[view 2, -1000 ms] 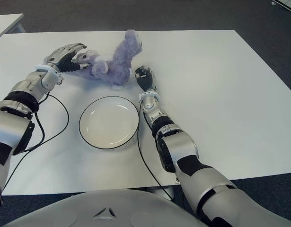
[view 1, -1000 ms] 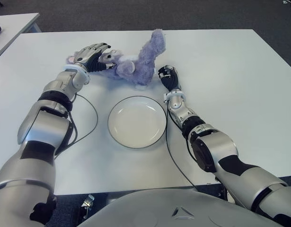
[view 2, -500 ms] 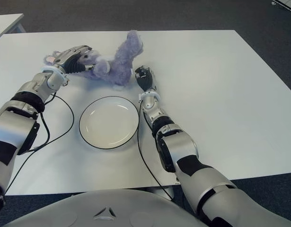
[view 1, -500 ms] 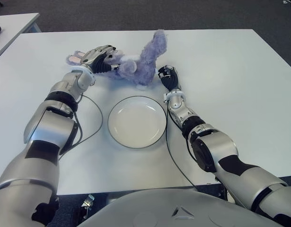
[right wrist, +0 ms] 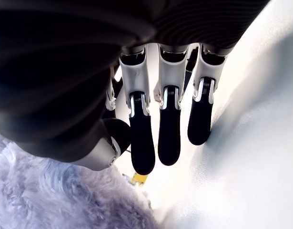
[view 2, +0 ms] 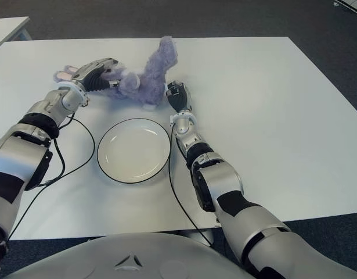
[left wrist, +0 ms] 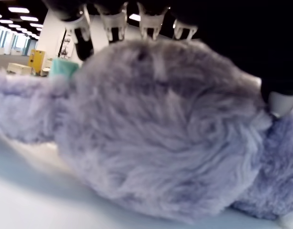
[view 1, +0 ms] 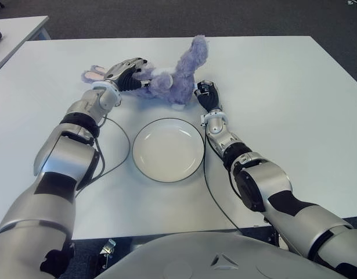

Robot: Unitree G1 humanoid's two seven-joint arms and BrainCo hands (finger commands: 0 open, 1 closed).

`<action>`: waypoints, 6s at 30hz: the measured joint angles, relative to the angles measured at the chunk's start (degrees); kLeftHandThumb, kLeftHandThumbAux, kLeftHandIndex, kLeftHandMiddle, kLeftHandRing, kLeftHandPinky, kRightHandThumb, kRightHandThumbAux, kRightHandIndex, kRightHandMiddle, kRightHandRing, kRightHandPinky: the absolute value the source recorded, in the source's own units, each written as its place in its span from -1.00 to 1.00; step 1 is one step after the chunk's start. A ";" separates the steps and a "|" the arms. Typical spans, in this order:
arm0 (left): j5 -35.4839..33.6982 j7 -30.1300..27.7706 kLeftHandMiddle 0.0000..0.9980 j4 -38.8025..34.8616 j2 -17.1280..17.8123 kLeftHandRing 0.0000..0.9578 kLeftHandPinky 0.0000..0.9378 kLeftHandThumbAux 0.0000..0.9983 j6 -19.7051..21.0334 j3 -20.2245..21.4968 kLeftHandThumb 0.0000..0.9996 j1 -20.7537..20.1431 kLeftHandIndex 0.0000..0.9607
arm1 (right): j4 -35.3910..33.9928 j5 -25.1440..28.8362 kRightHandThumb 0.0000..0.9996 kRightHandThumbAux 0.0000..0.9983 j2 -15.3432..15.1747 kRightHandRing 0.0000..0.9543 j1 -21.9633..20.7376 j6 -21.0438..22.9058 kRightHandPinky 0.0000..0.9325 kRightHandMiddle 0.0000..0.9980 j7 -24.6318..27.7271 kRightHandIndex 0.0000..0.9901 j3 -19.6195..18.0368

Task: Put the doll into the plate.

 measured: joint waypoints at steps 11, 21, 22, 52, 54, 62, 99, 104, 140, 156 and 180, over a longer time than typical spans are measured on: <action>-2.04 -0.09 -1.00 0.37 -2.33 -1.00 -1.00 -0.29 0.73 0.68 -0.55 2.18 -1.00 | 0.00 0.01 0.40 0.47 0.00 0.74 0.00 0.01 0.75 0.58 0.06 -0.17 -0.03; -4.26 -0.09 -1.00 0.41 -2.99 -1.00 -1.00 -0.23 0.35 1.76 -0.51 3.74 -1.00 | 0.00 0.00 0.40 0.47 -0.01 0.74 0.00 0.03 0.79 0.57 0.06 -0.17 -0.02; -4.38 -0.09 -1.00 0.41 -3.02 -1.00 -1.00 -0.23 0.35 1.86 -0.51 3.81 -1.00 | 0.00 0.00 0.40 0.47 -0.01 0.74 0.00 0.03 0.79 0.58 0.06 -0.17 -0.01; -4.88 3.49 -1.00 0.93 -4.60 -1.00 -0.92 -0.27 3.70 2.05 -0.33 5.64 -0.98 | 0.01 -0.34 0.39 0.47 -0.02 0.74 0.00 0.53 0.83 0.58 0.01 -0.17 0.15; -4.88 3.49 -1.00 0.93 -4.76 -1.00 -0.87 -0.28 4.09 2.04 -0.28 5.66 -0.96 | 0.01 -0.41 0.39 0.47 -0.02 0.74 0.00 0.70 0.83 0.59 0.00 -0.17 0.18; -5.18 3.21 -0.86 0.90 -5.41 -0.79 -0.71 -0.27 5.54 2.46 0.00 5.71 -0.82 | 0.02 -0.72 0.39 0.47 -0.02 0.77 0.01 0.88 0.85 0.60 -0.34 -0.17 0.35; -8.15 -1.87 0.54 0.58 -5.65 0.62 0.71 -0.25 9.46 4.41 0.32 4.08 0.34 | 0.07 -0.39 0.40 0.47 -0.02 0.79 0.01 0.87 0.86 0.61 -0.18 -0.17 0.04; -8.36 -2.96 0.58 0.57 -5.44 0.65 0.72 -0.22 9.47 4.89 0.30 4.06 0.38 | 0.07 -0.44 0.40 0.47 -0.02 0.79 0.01 0.87 0.86 0.61 -0.22 -0.17 0.11; -8.57 1.05 0.66 -0.11 -5.70 0.74 0.78 0.32 14.18 4.55 0.91 3.12 0.59 | 0.05 -0.15 0.39 0.47 -0.02 0.77 0.00 0.87 0.83 0.61 -0.23 -0.17 0.37; -6.96 1.49 0.68 -0.64 -1.74 0.76 0.75 0.31 16.59 3.94 0.92 1.89 0.61 | -0.02 -0.27 0.39 0.48 -0.01 0.63 -0.07 0.88 0.70 0.50 -0.22 -0.17 0.59; -1.79 2.88 0.69 -6.46 3.96 0.75 0.74 0.31 15.98 2.14 0.92 1.30 0.62 | -0.38 -0.28 0.41 0.47 -0.01 0.78 -0.13 0.86 0.84 0.61 -0.82 -0.17 0.45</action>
